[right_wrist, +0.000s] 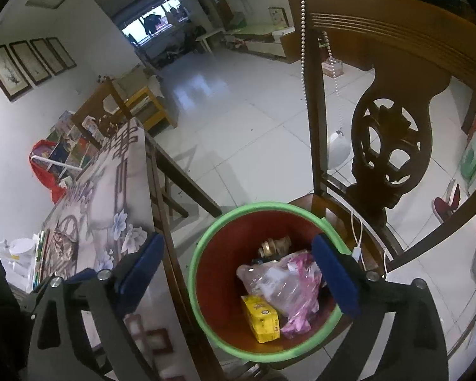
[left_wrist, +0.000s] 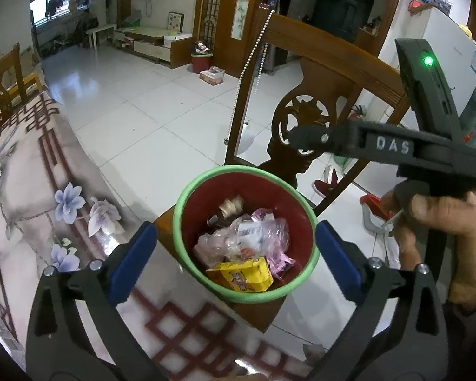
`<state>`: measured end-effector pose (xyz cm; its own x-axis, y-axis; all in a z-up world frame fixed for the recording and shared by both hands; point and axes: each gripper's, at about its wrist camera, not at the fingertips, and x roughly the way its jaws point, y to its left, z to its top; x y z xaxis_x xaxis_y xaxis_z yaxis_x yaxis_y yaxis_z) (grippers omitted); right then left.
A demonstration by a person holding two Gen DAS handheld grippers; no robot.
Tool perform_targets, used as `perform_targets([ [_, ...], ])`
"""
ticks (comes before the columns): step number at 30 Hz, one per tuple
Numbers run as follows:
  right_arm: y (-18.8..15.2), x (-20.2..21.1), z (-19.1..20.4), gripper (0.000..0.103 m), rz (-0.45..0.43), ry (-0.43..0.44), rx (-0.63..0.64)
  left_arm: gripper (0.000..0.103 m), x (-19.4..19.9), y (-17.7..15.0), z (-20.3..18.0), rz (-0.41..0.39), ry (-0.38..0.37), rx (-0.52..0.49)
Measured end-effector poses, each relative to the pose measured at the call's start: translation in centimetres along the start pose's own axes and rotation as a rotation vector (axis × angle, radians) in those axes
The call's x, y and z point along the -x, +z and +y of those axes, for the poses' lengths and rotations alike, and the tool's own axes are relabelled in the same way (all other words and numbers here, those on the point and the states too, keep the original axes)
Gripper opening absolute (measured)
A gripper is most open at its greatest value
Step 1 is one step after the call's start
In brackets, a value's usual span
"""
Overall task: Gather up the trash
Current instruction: 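Carry both held items to the red bin and release them inside, then move both tools back over the table toward the milk carton and foil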
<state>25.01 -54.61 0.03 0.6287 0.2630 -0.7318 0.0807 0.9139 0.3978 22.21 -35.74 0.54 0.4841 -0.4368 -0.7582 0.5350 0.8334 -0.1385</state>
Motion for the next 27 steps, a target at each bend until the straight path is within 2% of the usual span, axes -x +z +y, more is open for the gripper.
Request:
perform_targets([
  [9, 0.1, 0.3, 1.1, 0.095, -0.014, -0.002, 0.014, 0.098, 3.3, -1.2, 1.4, -0.022, 0.016, 0.030],
  [15, -0.3, 0.3, 4.9, 0.095, -0.006, 0.039, 0.066, 0.098, 7.7, -4.0, 4.6, -0.050, 0.068, 0.101],
  [19, -1.0, -0.4, 8.5, 0.096, 0.014, 0.067, 0.119, 0.098, 11.1, -6.9, 8.6, -0.071, 0.153, 0.192],
  [23, -2.4, -1.4, 12.9, 0.096, 0.040, 0.116, 0.161, 0.098, 13.9, -10.2, 14.0, -0.080, 0.293, 0.320],
  [27, -4.7, -3.0, 18.9, 0.096, 0.096, 0.143, 0.294, 0.098, 15.6, -12.9, 18.6, -0.082, 0.409, 0.446],
])
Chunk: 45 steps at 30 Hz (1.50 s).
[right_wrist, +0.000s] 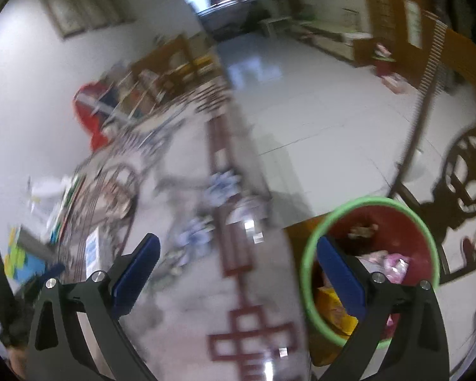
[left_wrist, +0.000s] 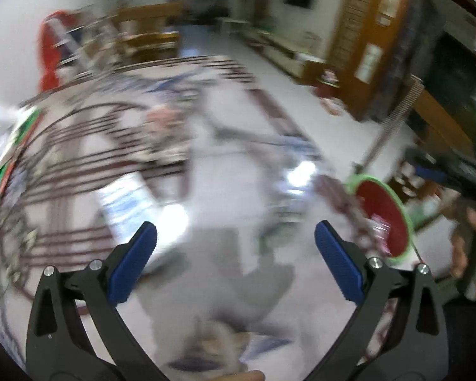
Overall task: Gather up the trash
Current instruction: 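Move both tools back over the table toward the milk carton and foil, then grasp the white milk carton with the left tool while the right tool grasps the crumpled foil wrapper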
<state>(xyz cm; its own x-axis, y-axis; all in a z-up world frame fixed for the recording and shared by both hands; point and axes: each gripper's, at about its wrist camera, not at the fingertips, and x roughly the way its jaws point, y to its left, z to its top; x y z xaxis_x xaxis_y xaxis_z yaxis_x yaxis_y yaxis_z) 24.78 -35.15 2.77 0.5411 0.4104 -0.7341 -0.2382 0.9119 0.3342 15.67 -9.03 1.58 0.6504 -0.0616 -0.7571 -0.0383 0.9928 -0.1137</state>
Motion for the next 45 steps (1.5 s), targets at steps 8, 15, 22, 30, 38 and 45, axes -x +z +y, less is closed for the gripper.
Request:
perform_targets([
  [8, -0.7, -4.5, 7.6, 0.096, 0.079, 0.036, 0.150, 0.098, -3.0, -0.3, 5.7, 0.044, 0.097, 0.145],
  [15, -1.4, -8.0, 11.6, 0.096, 0.134, 0.028, 0.258, 0.097, -7.0, -0.6, 8.5, 0.095, 0.139, 0.225],
  [22, -1.4, -13.1, 15.3, 0.096, 0.179, 0.056, 0.288, 0.093, -7.5, -0.8, 12.3, 0.090, 0.177, 0.261],
  [30, 1.0, -18.4, 20.4, 0.096, 0.167, 0.106, 0.294, 0.079, -6.8, -0.7, 17.3, 0.078, 0.227, 0.288],
  [38, 3.0, -23.0, 22.8, 0.096, 0.163, 0.089, 0.293, 0.062, -6.7, 0.0, 20.2, 0.064, 0.230, 0.257],
  [45, 3.2, -25.5, 23.1, 0.096, 0.162, 0.059, 0.291, 0.061, -7.5, 0.9, 20.8, 0.056, 0.211, 0.211],
])
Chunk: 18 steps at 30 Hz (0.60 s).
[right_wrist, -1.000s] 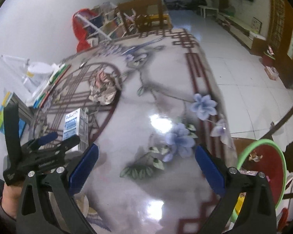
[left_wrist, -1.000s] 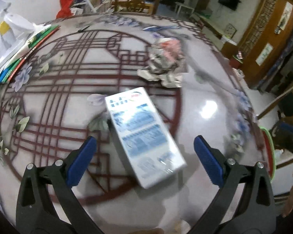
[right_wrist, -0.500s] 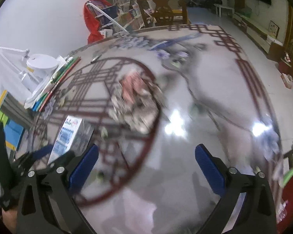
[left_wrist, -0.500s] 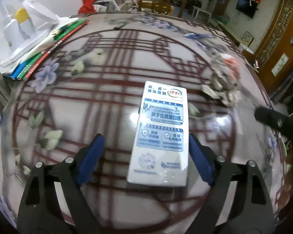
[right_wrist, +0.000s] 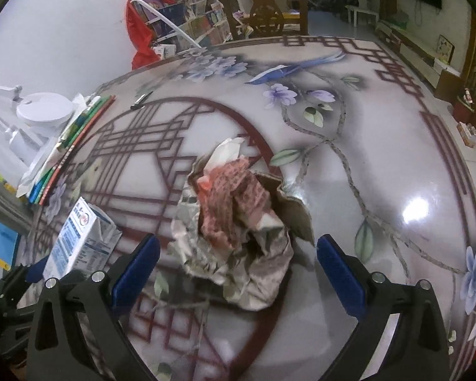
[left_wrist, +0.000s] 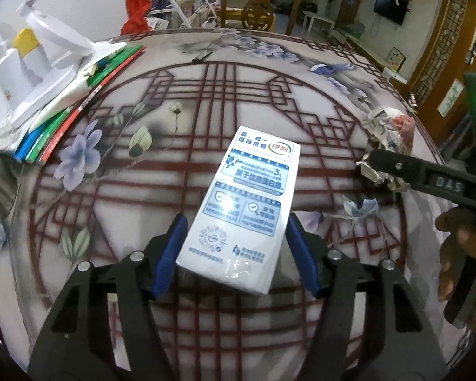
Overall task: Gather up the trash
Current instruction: 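Grasp the white milk carton with the left tool while the right tool grasps the crumpled foil wrapper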
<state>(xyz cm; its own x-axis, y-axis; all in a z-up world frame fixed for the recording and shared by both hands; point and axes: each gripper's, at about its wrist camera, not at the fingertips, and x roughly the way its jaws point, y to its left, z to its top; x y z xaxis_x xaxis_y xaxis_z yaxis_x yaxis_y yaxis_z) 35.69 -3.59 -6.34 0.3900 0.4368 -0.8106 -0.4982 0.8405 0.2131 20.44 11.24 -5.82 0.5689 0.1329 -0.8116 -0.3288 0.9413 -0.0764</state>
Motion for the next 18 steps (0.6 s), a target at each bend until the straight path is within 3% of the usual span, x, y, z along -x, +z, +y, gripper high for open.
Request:
perform_targets([
  [3, 0.1, -0.4, -0.4, 0.090, -0.008, 0.012, -0.023, 0.061, -0.3, 0.4, -0.2, -0.004, -0.008, -0.024],
  [5, 0.1, -0.5, -0.6, 0.068, -0.009, 0.011, -0.029, 0.061, -0.4, 0.4, -0.3, -0.006, -0.016, -0.033],
  [7, 0.0, -0.5, -0.4, 0.062, -0.011, 0.005, -0.011, 0.060, -0.4, 0.5, -0.4, -0.010, -0.022, -0.041],
  [13, -0.8, 0.6, -0.2, 0.052, -0.020, 0.020, 0.019, 0.055, -0.2, 0.3, -0.5, 0.002, -0.056, -0.053],
  [18, -2.0, 2.4, 0.1, 0.050, -0.024, 0.027, 0.034, 0.054, 0.7, 0.0, -0.8, 0.001, -0.067, -0.054],
])
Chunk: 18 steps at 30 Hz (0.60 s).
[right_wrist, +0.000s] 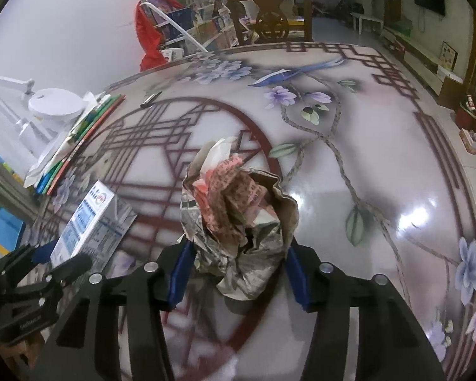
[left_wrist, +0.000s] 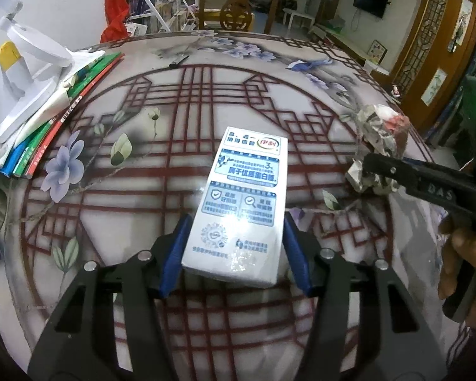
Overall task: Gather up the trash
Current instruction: 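Grasp the white milk carton with the left tool while the right tool grasps the crumpled foil wrapper, then carry both held items to the red bin and release them inside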
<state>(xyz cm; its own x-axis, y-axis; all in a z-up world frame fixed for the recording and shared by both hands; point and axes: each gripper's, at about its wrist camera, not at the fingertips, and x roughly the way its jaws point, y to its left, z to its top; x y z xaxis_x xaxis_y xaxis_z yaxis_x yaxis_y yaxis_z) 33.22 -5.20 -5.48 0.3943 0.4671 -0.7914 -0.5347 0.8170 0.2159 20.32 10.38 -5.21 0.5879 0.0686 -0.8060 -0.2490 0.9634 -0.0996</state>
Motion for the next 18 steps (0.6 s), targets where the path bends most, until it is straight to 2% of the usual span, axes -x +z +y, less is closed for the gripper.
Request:
perform_targets([
  [12, -2.3, 8.8, 0.5, 0.050, -0.068, 0.011, 0.027, 0.054, 5.8, -0.3, -3.3, -0.060, -0.025, -0.042],
  [18, -4.0, 13.3, -0.4, 0.050, -0.098, 0.018, -0.003, 0.054, 8.7, -1.1, -4.9, -0.079, -0.049, -0.059],
])
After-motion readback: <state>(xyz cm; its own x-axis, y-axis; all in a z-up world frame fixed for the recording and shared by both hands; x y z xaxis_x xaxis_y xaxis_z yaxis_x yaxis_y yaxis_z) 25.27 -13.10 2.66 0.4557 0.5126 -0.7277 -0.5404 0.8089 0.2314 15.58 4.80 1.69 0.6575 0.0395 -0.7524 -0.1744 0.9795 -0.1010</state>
